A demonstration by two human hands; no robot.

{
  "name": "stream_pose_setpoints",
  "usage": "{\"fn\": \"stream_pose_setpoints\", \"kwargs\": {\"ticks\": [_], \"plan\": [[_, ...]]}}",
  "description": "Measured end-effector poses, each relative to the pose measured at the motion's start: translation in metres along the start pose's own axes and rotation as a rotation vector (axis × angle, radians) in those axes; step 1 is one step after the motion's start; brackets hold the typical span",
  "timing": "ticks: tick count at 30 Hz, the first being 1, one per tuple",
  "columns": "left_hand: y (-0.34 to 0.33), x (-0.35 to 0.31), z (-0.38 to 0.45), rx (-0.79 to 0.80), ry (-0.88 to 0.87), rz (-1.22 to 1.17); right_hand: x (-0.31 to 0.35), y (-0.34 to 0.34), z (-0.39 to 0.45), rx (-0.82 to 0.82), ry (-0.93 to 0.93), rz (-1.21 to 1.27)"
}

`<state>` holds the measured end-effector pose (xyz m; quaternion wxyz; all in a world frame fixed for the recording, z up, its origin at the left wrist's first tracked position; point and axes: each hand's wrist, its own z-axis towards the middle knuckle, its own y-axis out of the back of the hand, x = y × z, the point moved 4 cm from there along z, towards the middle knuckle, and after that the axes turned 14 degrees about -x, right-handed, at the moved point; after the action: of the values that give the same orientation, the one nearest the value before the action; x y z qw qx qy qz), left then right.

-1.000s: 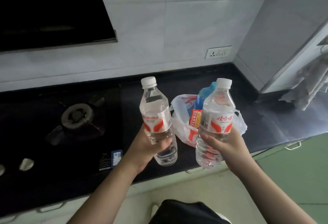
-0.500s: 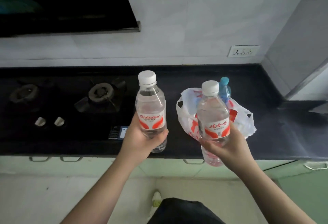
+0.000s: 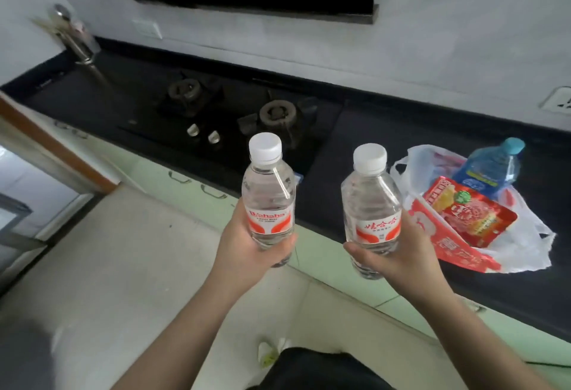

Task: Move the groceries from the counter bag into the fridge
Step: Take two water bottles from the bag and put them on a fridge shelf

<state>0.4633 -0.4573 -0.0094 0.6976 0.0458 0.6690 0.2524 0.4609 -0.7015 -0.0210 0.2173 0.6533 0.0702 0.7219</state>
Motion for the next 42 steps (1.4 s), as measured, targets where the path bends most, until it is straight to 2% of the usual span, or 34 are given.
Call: {"fn": "stream_pose_setpoints", "kwargs": {"ticks": [6, 16, 24, 34, 42], "plan": [[0.079, 0.027, -0.028, -0.210, 0.121, 0.041, 0.036, -0.073, -0.009, 0.195, 0.019, 0.015], [0.258, 0.073, -0.088, -0.482, 0.163, 0.168, 0.116, -0.212, -0.079, 0.423, 0.071, 0.091], [0.376, 0.117, -0.159, -0.672, 0.272, 0.071, 0.181, -0.323, -0.158, 0.662, 0.151, 0.169], [0.467, 0.144, -0.219, -0.924, 0.376, 0.112, 0.247, -0.427, -0.218, 0.919, 0.257, 0.194], [0.512, 0.168, -0.195, -1.088, 0.445, 0.124, 0.281, -0.515, -0.212, 1.040, 0.356, 0.212]]}}
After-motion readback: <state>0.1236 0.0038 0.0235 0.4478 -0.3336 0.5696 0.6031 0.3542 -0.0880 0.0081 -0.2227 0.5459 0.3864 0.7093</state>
